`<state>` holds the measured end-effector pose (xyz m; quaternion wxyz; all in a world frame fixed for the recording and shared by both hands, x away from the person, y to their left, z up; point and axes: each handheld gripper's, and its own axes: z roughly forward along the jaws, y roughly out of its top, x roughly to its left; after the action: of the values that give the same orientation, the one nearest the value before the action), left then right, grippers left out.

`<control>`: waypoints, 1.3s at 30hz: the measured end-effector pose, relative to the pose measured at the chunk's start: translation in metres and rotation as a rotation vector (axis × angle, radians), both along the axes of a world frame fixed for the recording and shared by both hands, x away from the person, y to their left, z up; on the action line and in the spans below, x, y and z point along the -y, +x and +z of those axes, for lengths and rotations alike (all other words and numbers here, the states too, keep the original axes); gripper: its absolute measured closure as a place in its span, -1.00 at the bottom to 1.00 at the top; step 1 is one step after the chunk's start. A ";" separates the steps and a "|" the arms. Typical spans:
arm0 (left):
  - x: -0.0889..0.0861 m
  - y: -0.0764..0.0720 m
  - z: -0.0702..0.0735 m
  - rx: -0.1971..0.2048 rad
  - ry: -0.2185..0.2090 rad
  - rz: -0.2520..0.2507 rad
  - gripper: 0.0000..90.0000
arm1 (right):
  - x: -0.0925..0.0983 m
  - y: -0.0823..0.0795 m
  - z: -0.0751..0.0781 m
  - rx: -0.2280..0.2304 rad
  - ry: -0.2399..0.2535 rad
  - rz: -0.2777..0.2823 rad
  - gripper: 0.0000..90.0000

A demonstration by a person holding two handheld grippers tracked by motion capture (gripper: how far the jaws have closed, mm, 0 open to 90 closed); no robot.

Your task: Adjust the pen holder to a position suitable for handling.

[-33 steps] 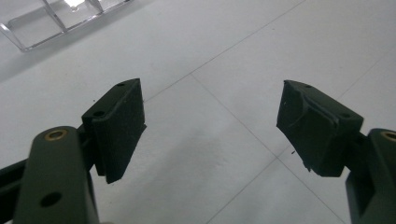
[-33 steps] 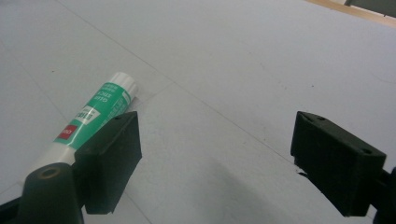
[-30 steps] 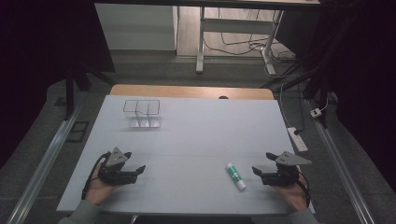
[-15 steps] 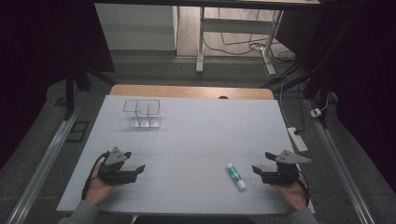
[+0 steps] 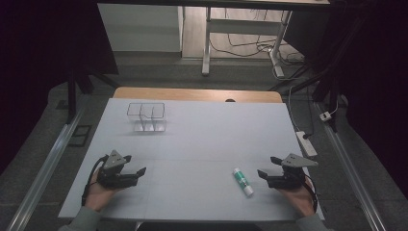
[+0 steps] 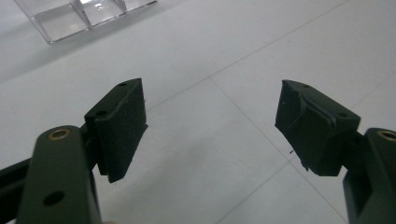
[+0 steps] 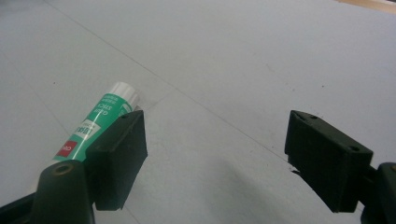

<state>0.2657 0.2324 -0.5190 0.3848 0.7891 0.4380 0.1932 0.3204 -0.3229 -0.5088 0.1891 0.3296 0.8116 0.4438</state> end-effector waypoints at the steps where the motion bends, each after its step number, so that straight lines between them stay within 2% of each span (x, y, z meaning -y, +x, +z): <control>1: 0.001 0.003 0.001 -0.002 0.002 0.001 -0.45 | 0.000 0.000 -0.001 0.001 -0.001 -0.003 -0.52; 9: -0.004 0.012 0.002 -0.016 -0.010 0.013 -0.40 | 0.000 0.000 -0.002 0.002 -0.008 -0.008 -0.51; 13: -0.009 0.022 0.003 -0.023 -0.011 0.032 -0.39 | 0.002 -0.001 -0.002 -0.001 0.004 -0.016 -0.51; 21: -0.016 0.037 0.005 -0.025 -0.002 0.062 -0.35 | 0.002 -0.002 -0.002 0.003 -0.006 -0.014 -0.50; 22: -0.019 0.042 0.006 -0.029 -0.014 0.069 -0.34 | 0.002 -0.002 -0.002 0.002 -0.007 -0.013 -0.50; 28: -0.024 0.054 0.009 -0.025 0.003 0.082 -0.31 | 0.004 -0.003 -0.001 0.007 -0.003 -0.017 -0.49; 30: -0.029 0.061 0.009 -0.028 0.016 0.096 -0.29 | 0.004 -0.003 -0.002 0.004 0.000 -0.013 -0.49; 35: -0.042 0.072 0.008 -0.040 0.000 0.131 -0.29 | 0.003 -0.003 -0.003 0.006 -0.002 -0.010 -0.49; 39: -0.050 0.080 0.009 -0.047 -0.008 0.140 -0.29 | 0.003 -0.003 -0.004 0.004 -0.011 -0.002 -0.49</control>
<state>0.3453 0.2821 -0.5104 0.3629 0.7593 0.5020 0.1994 0.3172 -0.3255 -0.5125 0.1929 0.3284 0.8133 0.4400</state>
